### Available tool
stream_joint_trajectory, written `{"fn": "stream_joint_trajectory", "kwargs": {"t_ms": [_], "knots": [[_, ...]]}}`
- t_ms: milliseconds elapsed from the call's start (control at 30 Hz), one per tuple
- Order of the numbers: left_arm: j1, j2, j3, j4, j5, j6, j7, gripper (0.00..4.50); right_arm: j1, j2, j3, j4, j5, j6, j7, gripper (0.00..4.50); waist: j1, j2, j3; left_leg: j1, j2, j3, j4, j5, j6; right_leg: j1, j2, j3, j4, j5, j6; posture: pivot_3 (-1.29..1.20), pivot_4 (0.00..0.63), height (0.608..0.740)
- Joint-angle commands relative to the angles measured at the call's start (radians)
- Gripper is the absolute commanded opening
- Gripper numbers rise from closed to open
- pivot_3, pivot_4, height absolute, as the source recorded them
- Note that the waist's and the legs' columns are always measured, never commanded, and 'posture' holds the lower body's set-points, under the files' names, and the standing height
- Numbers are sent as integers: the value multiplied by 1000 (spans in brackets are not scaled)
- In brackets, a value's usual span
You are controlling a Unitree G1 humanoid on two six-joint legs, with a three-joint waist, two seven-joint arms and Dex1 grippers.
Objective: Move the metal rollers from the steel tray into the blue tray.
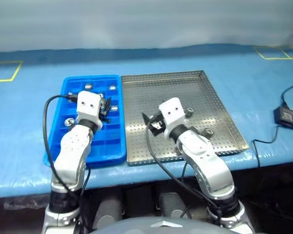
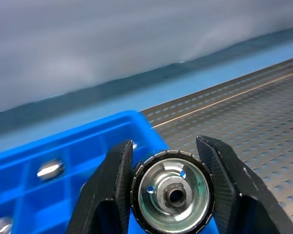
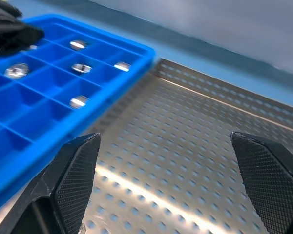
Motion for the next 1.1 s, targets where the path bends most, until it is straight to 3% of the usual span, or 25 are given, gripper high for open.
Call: {"fn": "stream_joint_trajectory", "kwargs": {"t_ms": [33,167,667,933,1100], "knots": [[61,-26,35,-106,18,14,57,1787,-29,2,31,22,17,-62,43,4500,32,-1,0,0,0,0,0,0,0,0,0,-1,0,-1,-2,174,150,740],[152,-75,76,-165,29,41,121,1787,-43,8,56,57,31,-94,80,4500,76,-1,0,0,0,-1,3,0,0,2,-2,-4,0,-2,-3,225,150,740],[276,-113,68,-194,48,108,164,1787,-33,16,68,80,34,-117,101,4500,113,-2,-1,-1,0,-2,2,-1,0,0,-10,-10,0,-3,-4,243,150,740],[221,-146,39,-200,-29,31,113,4414,-10,15,20,47,40,-93,76,4500,112,-2,0,-1,1,-2,2,-1,-1,0,-11,-11,0,-3,-5,215,150,740],[175,-130,-34,-169,-79,28,36,4465,25,17,-104,-9,55,-36,28,4500,108,-2,-1,-2,0,-2,2,-1,-1,0,-11,-12,-1,-3,-5,143,150,740]]}}
